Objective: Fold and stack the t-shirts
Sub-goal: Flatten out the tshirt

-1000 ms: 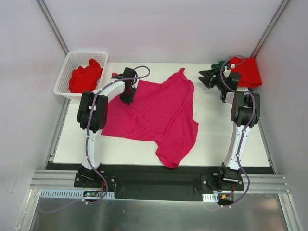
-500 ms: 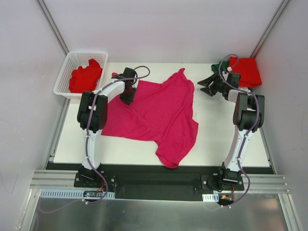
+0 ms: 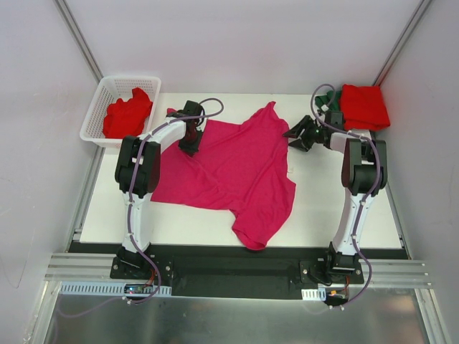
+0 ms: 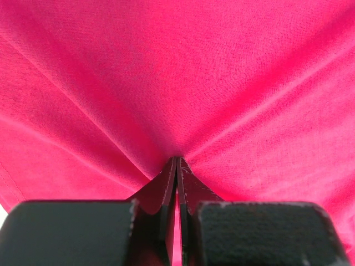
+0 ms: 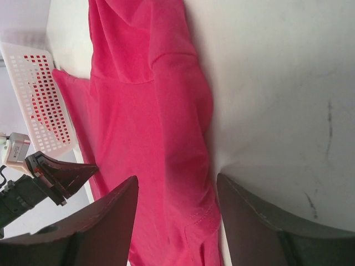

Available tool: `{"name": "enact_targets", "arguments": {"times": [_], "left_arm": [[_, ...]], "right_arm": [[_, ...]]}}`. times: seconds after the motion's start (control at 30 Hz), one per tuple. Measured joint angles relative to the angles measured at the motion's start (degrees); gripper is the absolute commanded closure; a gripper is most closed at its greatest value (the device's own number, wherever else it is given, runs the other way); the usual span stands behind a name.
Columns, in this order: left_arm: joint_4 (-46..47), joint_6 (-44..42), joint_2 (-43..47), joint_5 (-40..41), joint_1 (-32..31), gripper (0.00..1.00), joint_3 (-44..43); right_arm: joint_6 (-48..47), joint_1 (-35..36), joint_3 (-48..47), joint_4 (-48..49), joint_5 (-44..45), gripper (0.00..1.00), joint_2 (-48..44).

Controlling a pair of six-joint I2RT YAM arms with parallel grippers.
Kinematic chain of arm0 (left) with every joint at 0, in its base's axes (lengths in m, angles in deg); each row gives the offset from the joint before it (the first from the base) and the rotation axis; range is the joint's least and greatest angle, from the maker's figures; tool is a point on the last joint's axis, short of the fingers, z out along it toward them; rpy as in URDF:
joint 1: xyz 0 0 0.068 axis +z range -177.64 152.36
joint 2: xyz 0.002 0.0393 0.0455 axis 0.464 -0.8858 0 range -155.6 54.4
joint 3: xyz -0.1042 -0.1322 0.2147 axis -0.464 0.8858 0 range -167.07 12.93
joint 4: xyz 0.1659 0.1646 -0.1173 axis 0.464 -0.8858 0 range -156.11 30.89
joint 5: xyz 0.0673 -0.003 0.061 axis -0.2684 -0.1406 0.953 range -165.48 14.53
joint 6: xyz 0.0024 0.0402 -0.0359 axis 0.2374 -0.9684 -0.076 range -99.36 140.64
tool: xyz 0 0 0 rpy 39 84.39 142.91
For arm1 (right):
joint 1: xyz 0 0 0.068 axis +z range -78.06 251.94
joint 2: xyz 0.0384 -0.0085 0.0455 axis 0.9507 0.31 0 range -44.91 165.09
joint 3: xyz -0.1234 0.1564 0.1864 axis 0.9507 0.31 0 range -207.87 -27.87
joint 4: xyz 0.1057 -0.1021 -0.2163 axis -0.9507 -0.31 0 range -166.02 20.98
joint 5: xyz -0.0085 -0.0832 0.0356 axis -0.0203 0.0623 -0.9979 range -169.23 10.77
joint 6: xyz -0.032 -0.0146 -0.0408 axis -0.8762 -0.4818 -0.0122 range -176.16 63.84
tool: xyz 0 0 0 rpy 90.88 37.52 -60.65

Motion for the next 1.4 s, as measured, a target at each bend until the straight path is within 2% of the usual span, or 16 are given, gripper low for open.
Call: {"name": "enact_targets", "arguments": {"times": [0.27, 0.53, 0.83, 1.13, 1.4], "left_arm": [[0.0, 0.0, 0.1, 0.0, 0.0, 1.0, 0.1], [0.0, 0.0, 0.1, 0.0, 0.0, 1.0, 0.1], [0.0, 0.0, 0.2, 0.0, 0.0, 1.0, 0.2], [0.0, 0.0, 0.2, 0.0, 0.0, 1.0, 0.2], [0.0, 0.0, 0.2, 0.0, 0.0, 1.0, 0.2]], "right_arm": [[0.1, 1.2, -0.8, -2.2, -0.5, 0.38, 0.2], [3.5, 1.6, -0.8, 1.0, -3.7, 0.38, 1.6], [11.8, 1.6, 2.2, 10.8, -7.5, 0.37, 3.1], [23.4, 1.5, 7.0, 26.6, -9.3, 0.36, 3.7], [29.1, -1.5, 11.1, 34.7, -10.3, 0.36, 2.0]]}}
